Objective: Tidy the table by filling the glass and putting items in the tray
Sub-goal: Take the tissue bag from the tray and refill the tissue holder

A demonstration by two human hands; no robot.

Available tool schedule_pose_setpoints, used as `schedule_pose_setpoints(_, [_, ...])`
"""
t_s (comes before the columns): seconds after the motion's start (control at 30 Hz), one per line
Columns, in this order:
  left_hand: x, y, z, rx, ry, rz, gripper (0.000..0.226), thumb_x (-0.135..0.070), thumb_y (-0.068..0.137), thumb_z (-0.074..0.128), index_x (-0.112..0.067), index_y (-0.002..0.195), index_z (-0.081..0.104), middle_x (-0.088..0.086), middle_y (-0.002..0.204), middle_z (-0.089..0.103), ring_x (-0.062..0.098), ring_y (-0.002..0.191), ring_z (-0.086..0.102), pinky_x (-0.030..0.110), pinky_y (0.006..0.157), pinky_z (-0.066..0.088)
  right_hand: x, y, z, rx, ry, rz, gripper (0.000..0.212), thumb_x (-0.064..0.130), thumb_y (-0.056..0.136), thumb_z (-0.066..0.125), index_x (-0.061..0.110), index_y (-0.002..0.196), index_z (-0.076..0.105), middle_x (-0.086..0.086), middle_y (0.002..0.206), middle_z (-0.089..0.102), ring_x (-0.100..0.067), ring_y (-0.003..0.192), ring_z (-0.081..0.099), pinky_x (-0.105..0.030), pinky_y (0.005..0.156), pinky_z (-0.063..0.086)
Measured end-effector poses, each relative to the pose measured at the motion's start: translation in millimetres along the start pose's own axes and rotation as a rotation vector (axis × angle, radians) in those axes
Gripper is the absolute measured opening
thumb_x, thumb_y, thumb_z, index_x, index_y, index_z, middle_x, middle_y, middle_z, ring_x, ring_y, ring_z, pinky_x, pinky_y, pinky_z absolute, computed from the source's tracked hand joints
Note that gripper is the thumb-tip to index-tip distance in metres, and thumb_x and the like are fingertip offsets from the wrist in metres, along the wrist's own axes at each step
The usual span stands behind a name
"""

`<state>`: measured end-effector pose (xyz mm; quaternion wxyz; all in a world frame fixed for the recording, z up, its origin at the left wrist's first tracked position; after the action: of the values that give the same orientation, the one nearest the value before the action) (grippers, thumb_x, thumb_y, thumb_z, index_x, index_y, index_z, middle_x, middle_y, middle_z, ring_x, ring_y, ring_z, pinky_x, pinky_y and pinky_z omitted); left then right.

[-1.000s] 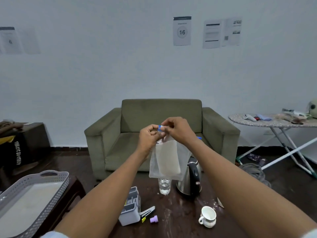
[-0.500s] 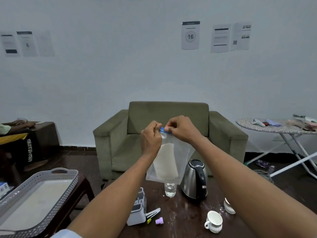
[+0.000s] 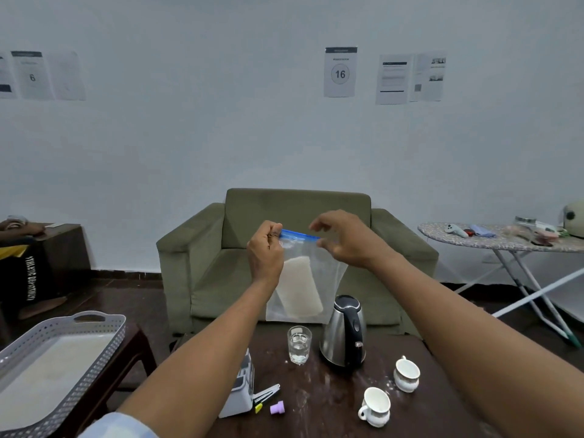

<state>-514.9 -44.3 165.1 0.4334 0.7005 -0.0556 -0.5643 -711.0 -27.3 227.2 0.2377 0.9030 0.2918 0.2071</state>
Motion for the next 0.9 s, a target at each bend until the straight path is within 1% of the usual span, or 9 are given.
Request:
schedule_pose_setpoints(0.1, [-6, -3, 5, 0.01, -0.025, -0.002, 0.03, -0.017, 0.106, 0.053, -0.009, 0.078, 0.057, -0.01, 0.063, 0.051, 0.004, 0.056, 0.046, 0.016, 0.051, 0.033, 5, 6, 14, 0.125, -0.071, 0.066, 0.024, 0.025, 0.087, 0.08, 0.021, 0.11, 0.073, 0.005, 0.098, 0.071, -0.016, 0.091, 0.064, -0.04, 0.087, 0.058])
schedule_pose_setpoints(0.17, [-6, -3, 7, 0.022, -0.044, -0.022, 0.031, -0.02, 0.106, 0.054, -0.008, 0.078, 0.057, -0.009, 0.063, 0.049, 0.004, 0.055, 0.044, 0.018, 0.051, 0.032, 4, 9, 10, 0.076, -0.072, 0.083, 0.014, 0.019, 0.087, 0.079, 0.019, 0.1, 0.075, 0.004, 0.089, 0.071, -0.019, 0.084, 0.064, -0.043, 0.082, 0.059])
schedule_pose_setpoints(0.27, [-3, -4, 7, 0.042, -0.119, -0.089, 0.038, -0.029, 0.107, 0.054, -0.009, 0.074, 0.054, -0.008, 0.06, 0.046, 0.004, 0.052, 0.039, 0.02, 0.05, 0.031, -3, 11, -2, -0.036, 0.045, 0.145, 0.008, 0.011, 0.087, 0.079, 0.016, 0.093, 0.082, -0.001, 0.087, 0.078, -0.02, 0.082, 0.07, -0.034, 0.078, 0.057])
schedule_pose_setpoints(0.4, [15, -10, 10, 0.155, -0.267, -0.169, 0.014, -0.026, 0.099, 0.068, -0.012, 0.095, 0.069, -0.011, 0.068, 0.065, 0.002, 0.06, 0.054, 0.022, 0.059, 0.045, -15, 13, -11, -0.146, 0.15, 0.24, 0.011, 0.011, 0.089, 0.08, 0.014, 0.099, 0.085, -0.005, 0.092, 0.075, -0.017, 0.082, 0.067, -0.029, 0.079, 0.054])
schedule_pose_setpoints(0.5, [25, -15, 15, 0.227, -0.267, -0.156, 0.005, -0.012, 0.09, 0.075, -0.01, 0.087, 0.072, -0.002, 0.075, 0.07, 0.009, 0.07, 0.06, 0.029, 0.066, 0.049, -11, 14, -17, -0.212, 0.131, 0.171, 0.014, 0.01, 0.088, 0.08, 0.018, 0.098, 0.086, -0.005, 0.092, 0.07, -0.021, 0.087, 0.064, -0.03, 0.08, 0.05])
schedule_pose_setpoints(0.6, [28, -18, 15, 0.207, -0.261, -0.167, 0.01, -0.007, 0.09, 0.076, -0.014, 0.082, 0.074, -0.002, 0.078, 0.073, 0.007, 0.072, 0.065, 0.024, 0.069, 0.052, 3, 12, -20, -0.217, 0.056, 0.071, 0.015, 0.006, 0.086, 0.078, 0.017, 0.093, 0.085, -0.003, 0.089, 0.073, -0.021, 0.087, 0.065, -0.035, 0.082, 0.053])
schedule_pose_setpoints(0.7, [30, -15, 12, 0.178, -0.268, -0.175, 0.011, -0.008, 0.091, 0.076, -0.015, 0.082, 0.075, -0.002, 0.078, 0.074, 0.007, 0.072, 0.065, 0.023, 0.069, 0.054, 8, 12, -15, -0.131, 0.065, 0.076, 0.017, 0.001, 0.083, 0.074, 0.015, 0.089, 0.082, 0.0, 0.084, 0.078, -0.02, 0.083, 0.071, -0.034, 0.08, 0.058])
schedule_pose_setpoints(0.83, [34, -15, 12, 0.189, -0.267, -0.176, 0.017, -0.011, 0.095, 0.072, -0.02, 0.081, 0.075, -0.008, 0.073, 0.071, 0.004, 0.066, 0.059, 0.02, 0.064, 0.048, -4, 12, 4, 0.131, 0.169, 0.256, 0.017, 0.001, 0.081, 0.066, 0.013, 0.087, 0.076, 0.003, 0.073, 0.08, -0.011, 0.079, 0.078, -0.026, 0.076, 0.054])
schedule_pose_setpoints(0.9, [37, -17, 12, 0.232, -0.278, -0.193, 0.014, -0.018, 0.097, 0.069, -0.02, 0.085, 0.077, -0.005, 0.075, 0.07, 0.006, 0.068, 0.057, 0.022, 0.063, 0.046, -6, 11, 6, 0.168, 0.275, 0.312, 0.015, -0.001, 0.084, 0.06, 0.008, 0.089, 0.071, -0.003, 0.077, 0.082, -0.015, 0.079, 0.08, -0.029, 0.079, 0.058])
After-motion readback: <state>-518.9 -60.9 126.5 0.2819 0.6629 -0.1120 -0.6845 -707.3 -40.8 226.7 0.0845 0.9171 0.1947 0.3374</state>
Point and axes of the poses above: each hand's wrist, its own y-axis towards the middle knuckle, its own z-axis out of the palm, x = y × z, the point moved 8 cm from there along y, towards the middle knuckle
